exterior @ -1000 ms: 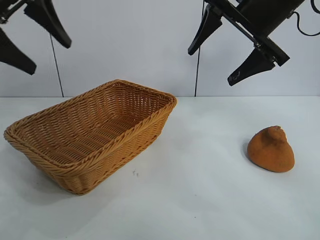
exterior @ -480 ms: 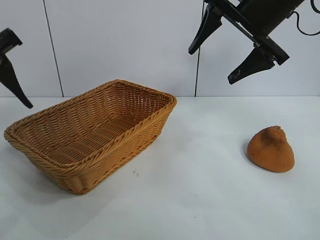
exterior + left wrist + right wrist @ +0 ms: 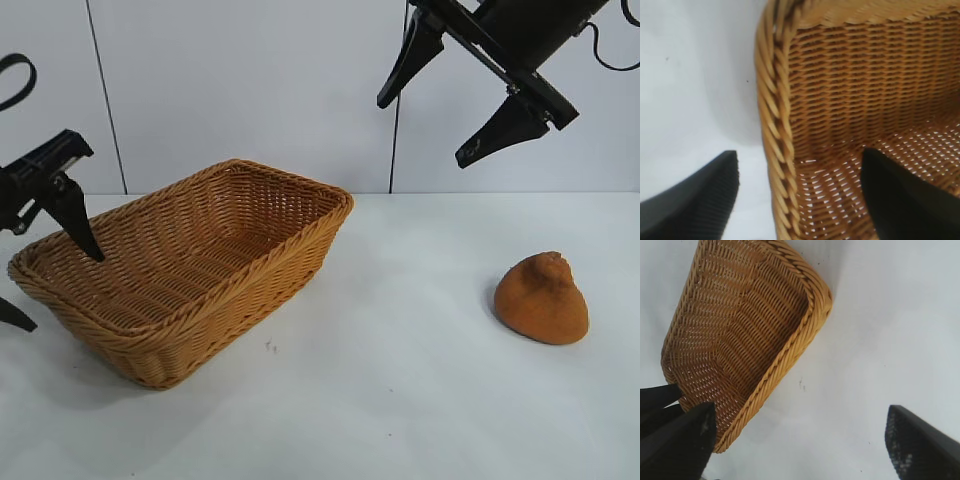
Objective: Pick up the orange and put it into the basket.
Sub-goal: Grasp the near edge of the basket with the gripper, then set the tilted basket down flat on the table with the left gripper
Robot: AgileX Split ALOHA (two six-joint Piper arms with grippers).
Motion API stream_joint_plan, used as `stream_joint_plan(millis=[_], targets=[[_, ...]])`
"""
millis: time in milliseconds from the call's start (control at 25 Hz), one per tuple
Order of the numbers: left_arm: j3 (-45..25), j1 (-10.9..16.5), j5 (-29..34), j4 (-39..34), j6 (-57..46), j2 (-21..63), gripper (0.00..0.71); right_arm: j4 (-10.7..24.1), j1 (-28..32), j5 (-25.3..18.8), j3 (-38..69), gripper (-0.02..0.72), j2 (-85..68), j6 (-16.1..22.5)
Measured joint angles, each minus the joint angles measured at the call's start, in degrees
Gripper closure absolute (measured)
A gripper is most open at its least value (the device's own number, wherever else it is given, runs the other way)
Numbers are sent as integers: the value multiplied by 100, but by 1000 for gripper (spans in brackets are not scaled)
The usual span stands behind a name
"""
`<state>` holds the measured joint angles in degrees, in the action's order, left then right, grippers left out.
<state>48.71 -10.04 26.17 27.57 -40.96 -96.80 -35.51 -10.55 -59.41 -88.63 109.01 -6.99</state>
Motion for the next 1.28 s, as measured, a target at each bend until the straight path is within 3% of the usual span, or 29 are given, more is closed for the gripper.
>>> stream_joint_plan(millis=[520,640,800,1040,1280], targets=[[0,-49,-923,160,-92,-858,219,0,0,0,0,75,0,0],[-6,-64,-923,201,-92,-858,301,0,0,0,0,75,0,0],[-12,-64,-794,212,-54,-858,602,0,0,-5,0,75,0,0],[480,-64,-16,148,560,-858,623,0,0,-34,0,75,0,0],[1773,-64,768,2,1625,-1036,623,0,0,-38,0,75,0,0]])
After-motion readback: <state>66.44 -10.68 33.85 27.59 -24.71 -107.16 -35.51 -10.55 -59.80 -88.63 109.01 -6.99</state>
